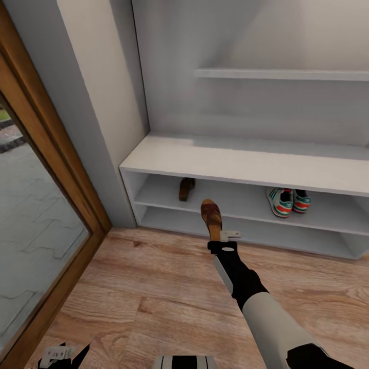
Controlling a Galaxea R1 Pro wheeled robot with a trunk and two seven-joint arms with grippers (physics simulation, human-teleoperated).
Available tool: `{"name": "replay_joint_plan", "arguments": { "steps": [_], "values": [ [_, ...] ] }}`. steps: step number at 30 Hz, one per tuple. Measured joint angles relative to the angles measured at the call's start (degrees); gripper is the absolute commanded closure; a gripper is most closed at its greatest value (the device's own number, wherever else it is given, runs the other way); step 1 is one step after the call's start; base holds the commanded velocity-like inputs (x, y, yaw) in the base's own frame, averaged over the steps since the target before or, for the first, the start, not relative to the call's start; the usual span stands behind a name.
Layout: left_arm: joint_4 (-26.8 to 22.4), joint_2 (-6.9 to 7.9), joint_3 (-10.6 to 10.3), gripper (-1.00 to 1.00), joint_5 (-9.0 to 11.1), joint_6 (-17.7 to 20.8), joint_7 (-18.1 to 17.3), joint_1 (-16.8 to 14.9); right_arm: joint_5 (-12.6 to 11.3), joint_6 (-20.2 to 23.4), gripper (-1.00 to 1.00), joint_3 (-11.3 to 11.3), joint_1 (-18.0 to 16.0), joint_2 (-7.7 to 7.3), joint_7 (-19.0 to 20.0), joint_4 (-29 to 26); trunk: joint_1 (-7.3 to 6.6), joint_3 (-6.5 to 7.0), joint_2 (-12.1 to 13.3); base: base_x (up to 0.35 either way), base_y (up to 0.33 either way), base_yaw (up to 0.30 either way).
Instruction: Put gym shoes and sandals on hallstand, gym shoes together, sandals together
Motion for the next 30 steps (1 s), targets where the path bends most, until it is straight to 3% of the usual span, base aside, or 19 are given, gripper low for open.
{"name": "replay_joint_plan", "arguments": {
  "steps": [30],
  "values": [
    [0.0, -0.09, 0.0, -1.00, -0.4, 0.0, 0.0, 0.0, 0.1, 0.2, 1.00, -0.2, 0.0, 0.00, -0.1, 0.8, 0.00, -0.19, 0.0, 0.046, 0.000, 0.008]
  ]
}}
